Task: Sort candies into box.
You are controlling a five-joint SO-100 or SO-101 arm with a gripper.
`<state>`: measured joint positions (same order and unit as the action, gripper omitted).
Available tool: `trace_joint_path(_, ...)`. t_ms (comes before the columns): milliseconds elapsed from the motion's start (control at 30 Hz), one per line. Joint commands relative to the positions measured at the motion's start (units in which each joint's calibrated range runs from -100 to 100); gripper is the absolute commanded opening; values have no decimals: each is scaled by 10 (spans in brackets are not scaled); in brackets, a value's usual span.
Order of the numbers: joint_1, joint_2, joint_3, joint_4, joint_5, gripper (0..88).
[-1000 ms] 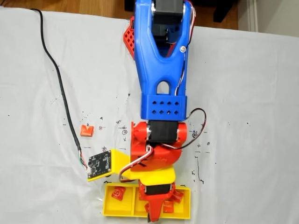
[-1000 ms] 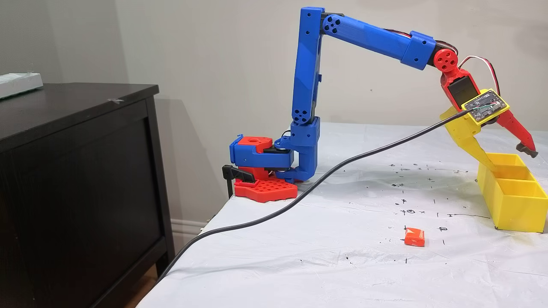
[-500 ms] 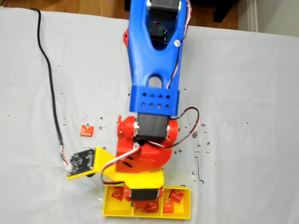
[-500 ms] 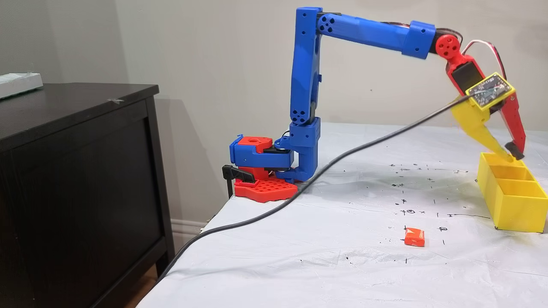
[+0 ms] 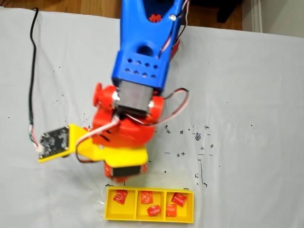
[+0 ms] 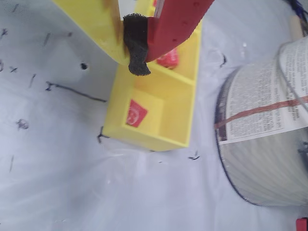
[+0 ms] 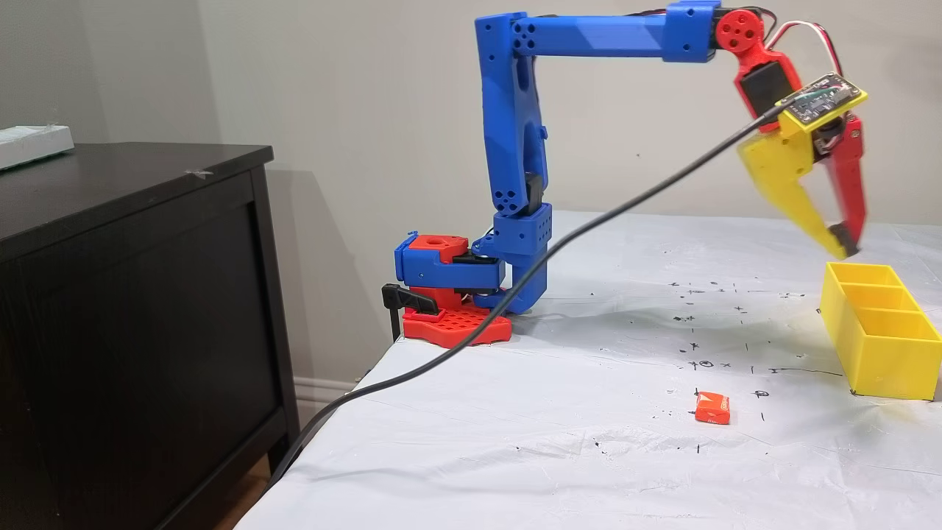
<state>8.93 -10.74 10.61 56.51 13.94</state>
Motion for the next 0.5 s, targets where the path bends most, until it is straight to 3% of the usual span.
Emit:
trace_joint_path(0, 67, -33, 42, 9, 48, 2)
trace_joint_path(233, 140, -52, 157, -57, 83, 2)
trace_joint_path(467, 173, 7, 97, 2, 91, 25)
